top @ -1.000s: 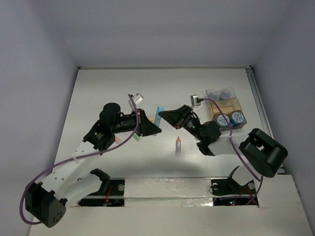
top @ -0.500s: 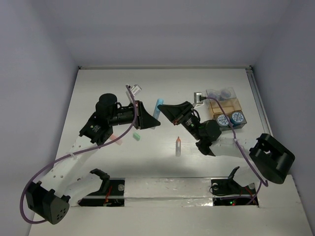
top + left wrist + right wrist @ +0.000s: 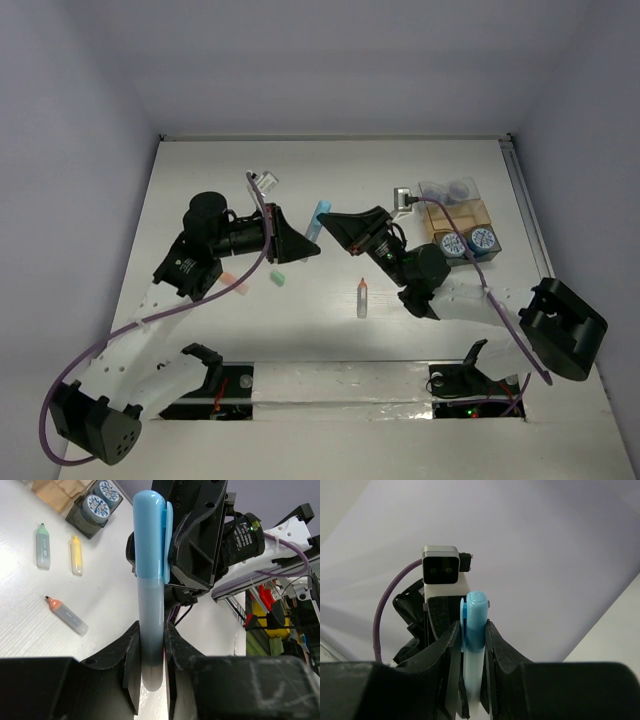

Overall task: Sort the stationery into containers
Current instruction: Close the pen cap on the pen, then place the pen in the storage box.

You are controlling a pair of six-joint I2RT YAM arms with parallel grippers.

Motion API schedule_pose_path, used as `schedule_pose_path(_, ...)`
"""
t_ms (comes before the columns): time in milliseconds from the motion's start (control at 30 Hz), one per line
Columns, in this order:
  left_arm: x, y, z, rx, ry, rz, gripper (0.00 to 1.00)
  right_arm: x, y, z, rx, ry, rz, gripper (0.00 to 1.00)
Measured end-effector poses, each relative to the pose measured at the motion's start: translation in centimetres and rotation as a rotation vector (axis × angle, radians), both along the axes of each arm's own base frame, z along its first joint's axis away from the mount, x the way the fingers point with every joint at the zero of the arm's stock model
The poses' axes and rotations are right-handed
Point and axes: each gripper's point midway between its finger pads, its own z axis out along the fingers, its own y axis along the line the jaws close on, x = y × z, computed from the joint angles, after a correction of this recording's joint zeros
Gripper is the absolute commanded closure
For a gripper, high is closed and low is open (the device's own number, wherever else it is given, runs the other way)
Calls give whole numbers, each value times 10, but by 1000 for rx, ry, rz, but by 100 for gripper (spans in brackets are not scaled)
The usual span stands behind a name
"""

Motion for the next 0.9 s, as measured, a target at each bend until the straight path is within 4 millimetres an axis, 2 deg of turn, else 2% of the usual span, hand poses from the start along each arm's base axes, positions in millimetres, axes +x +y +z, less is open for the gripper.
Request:
schedule_pose_path(33,-1,1,0,-6,-14,2,100,-2,-1,4,1,-5,5,100)
schedule_pose_path(133,-5,6,-5,-16,-54,14,82,-6,-3,2,-41,-6,31,100)
schedule_pose_path(167,-4,8,-8,-14,-70,28,71,-4,-4,0,-65,-5,37,100)
schedule_pose_path(200,-2,10,-10,-10,-82,44,66,0,-6,-3,-92,-1,42,100)
schedule_pose_path(233,5,13,-11,-8,-113,79,55,3,-8,-6,-120,0,42,100)
schedule_pose_path(333,11,21,-6,-4,-190,123,38,29,-20,-30,-240,46,-6,100)
schedule_pose_path(367,10,23,-3,-3,-218,131,32,44,-28,-35,-274,68,-42,100)
schedule_pose_path(400,8,25,0,-3,-244,135,30,56,-35,-38,-297,84,-77,100)
schedule_pose_path(500,0,32,5,0,-320,142,19,95,-65,-31,-345,103,-199,100)
schedule_pose_path(633,-7,39,-4,25,-358,160,12,132,-118,-23,-393,123,-383,100)
schedule_pose_path(800,-3,46,-27,75,-346,208,5,160,-206,-39,-508,221,-684,100)
schedule_pose_path(900,2,50,-38,111,-325,238,1,167,-253,-50,-574,284,-855,100)
